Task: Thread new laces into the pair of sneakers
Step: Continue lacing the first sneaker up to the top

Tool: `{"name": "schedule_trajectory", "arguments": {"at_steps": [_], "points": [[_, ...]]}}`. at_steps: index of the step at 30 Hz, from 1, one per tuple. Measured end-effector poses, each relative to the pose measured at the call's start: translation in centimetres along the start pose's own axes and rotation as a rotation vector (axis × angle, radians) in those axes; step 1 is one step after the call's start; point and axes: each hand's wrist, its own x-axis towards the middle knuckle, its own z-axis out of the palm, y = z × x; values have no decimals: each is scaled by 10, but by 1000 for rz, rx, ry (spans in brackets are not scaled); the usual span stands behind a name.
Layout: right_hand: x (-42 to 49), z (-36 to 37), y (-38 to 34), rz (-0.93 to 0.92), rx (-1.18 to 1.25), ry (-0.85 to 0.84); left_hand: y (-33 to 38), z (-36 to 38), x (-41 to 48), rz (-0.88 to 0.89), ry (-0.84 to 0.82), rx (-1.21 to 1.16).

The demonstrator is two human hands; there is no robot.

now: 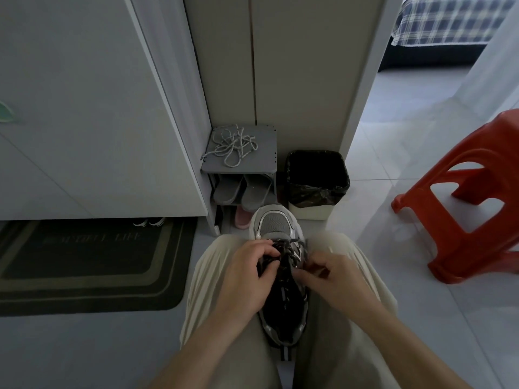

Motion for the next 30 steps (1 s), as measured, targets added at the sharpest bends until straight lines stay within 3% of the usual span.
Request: {"name": "schedule_trajectory", "arguments": {"at_steps": [3, 6, 14, 17, 19, 21, 25, 30], "points": [[3, -1, -3, -23, -52, 113, -1, 2, 0, 11, -14, -24], [9, -5, -2, 52, 183, 224, -1, 2, -1, 21, -48, 13], [-1, 3, 2, 90, 137, -10, 0, -3, -5, -4, -55, -10], [0, 4, 4, 67, 121, 63, -2, -4, -10, -15, -31, -60], [3, -1, 2, 97, 329, 134, -5, -5, -14, -47, -7, -117], [5, -9, -2, 113, 388, 144, -8, -5, -19, -76, 12, -178], [7, -17, 7, 92, 23, 112, -7, -6, -27, -176, 73, -273], [-6, -15, 4, -28, -60, 289, -9, -5, -31, -168, 49, -244]]}}
